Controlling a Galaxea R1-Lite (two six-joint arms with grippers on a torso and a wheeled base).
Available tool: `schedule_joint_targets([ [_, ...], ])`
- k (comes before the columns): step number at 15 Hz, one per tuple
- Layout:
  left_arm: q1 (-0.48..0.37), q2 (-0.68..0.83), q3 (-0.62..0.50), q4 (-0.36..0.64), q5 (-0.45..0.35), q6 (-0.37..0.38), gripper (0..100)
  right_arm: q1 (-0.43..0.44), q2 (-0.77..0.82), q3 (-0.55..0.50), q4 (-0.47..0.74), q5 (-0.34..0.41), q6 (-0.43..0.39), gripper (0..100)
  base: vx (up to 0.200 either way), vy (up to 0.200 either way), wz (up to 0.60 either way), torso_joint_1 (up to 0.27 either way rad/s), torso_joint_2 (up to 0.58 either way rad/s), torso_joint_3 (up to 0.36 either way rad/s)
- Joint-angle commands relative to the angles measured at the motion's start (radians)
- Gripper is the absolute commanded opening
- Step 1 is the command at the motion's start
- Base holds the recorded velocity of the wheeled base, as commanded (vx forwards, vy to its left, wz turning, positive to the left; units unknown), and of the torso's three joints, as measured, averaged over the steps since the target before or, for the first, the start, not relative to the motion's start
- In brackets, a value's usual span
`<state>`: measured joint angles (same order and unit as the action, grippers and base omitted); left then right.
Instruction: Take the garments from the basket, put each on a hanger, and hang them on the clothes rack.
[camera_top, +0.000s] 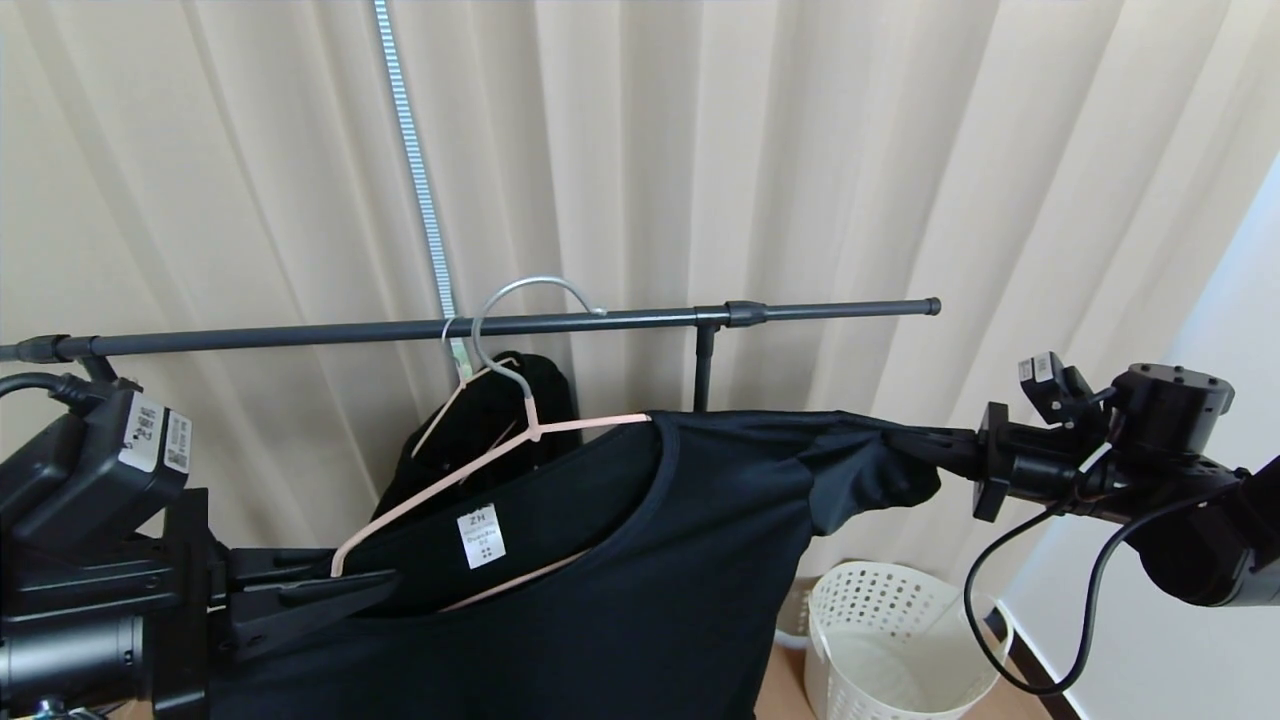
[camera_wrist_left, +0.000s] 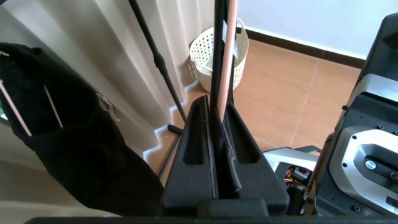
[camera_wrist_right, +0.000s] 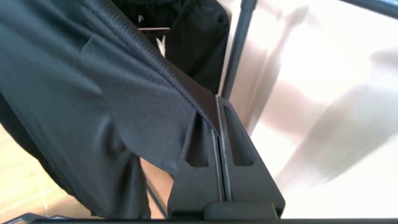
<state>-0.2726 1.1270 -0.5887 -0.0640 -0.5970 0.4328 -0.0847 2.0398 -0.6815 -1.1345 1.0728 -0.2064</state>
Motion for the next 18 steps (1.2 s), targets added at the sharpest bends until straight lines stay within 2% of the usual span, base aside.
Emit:
schedule_joint_targets([
  [1, 0.024, 0.000, -0.005, -0.002, 0.000, -0.003, 0, -0.012, 0.010, -0.010, 0.002, -0.001, 0.001, 0, 0.000, 0.000, 0.00, 0.000, 0.00, 0.000],
  [6, 0.032, -0.003, -0.017, -0.002, 0.002, -0.005, 0, -0.015, 0.020, -0.009, 0.001, -0.001, 0.001, 0, 0.000, 0.000, 0.00, 0.000, 0.00, 0.000],
  [13, 0.148, -0.003, -0.014, -0.002, -0.004, -0.003, 0, -0.017, 0.020, -0.012, 0.001, -0.001, 0.002, 0, 0.000, 0.000, 0.00, 0.000, 0.00, 0.000],
  [18, 0.148, 0.005, -0.013, 0.000, -0.004, -0.005, 0, -0.006, -0.020, 0.028, 0.002, -0.002, -0.002, 0, 0.000, 0.000, 0.00, 0.000, 0.00, 0.000],
])
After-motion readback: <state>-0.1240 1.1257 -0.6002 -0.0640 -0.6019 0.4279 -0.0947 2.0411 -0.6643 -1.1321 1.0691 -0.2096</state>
